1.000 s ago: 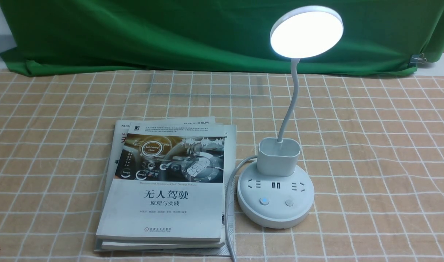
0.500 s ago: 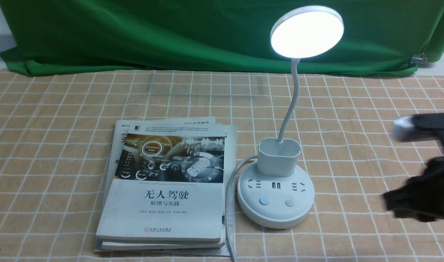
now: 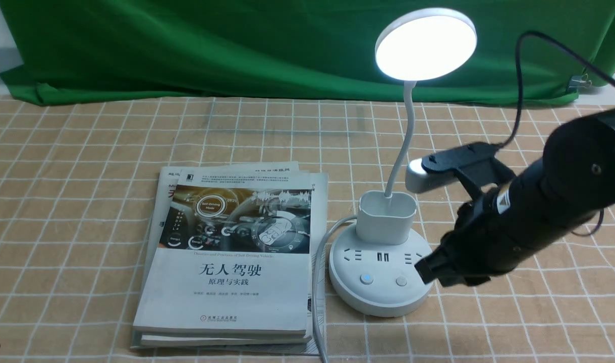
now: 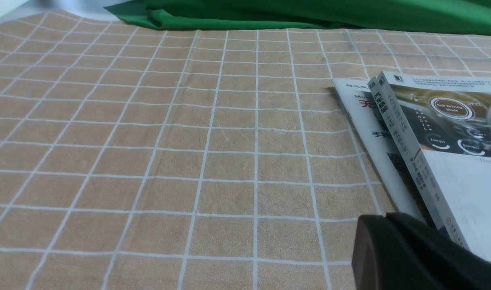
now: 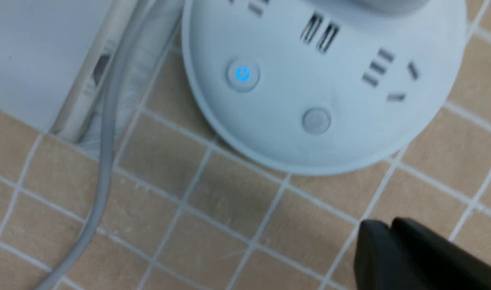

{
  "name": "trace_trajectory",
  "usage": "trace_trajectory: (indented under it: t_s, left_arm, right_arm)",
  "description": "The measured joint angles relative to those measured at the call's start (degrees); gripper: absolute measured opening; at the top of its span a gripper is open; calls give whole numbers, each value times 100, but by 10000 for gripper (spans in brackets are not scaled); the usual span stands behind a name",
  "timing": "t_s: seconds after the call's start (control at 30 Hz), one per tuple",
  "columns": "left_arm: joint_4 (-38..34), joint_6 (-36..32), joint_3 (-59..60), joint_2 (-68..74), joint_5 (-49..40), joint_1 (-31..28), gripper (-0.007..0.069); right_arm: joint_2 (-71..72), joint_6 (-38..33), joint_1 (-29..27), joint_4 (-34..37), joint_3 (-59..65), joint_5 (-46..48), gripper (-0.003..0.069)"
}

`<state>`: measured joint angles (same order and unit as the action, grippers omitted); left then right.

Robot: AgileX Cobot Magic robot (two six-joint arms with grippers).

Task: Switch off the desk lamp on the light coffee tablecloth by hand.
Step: 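Press the power button on the lamp base to turn the lamp off with the right gripper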

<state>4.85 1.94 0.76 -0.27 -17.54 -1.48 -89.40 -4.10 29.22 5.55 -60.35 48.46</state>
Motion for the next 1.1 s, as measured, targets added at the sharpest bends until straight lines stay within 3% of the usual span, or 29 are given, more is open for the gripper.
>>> trace_trajectory:
  t_s: [0.87, 1.1]
  left_arm:
    - [0, 0, 0, 0, 0, 0, 4]
    - [0, 0, 0, 0, 0, 0, 4]
  right_arm:
    - [-871, -43, 43, -12, -658, -35, 42]
    - [-1351, -179, 48, 278, -849, -27, 42]
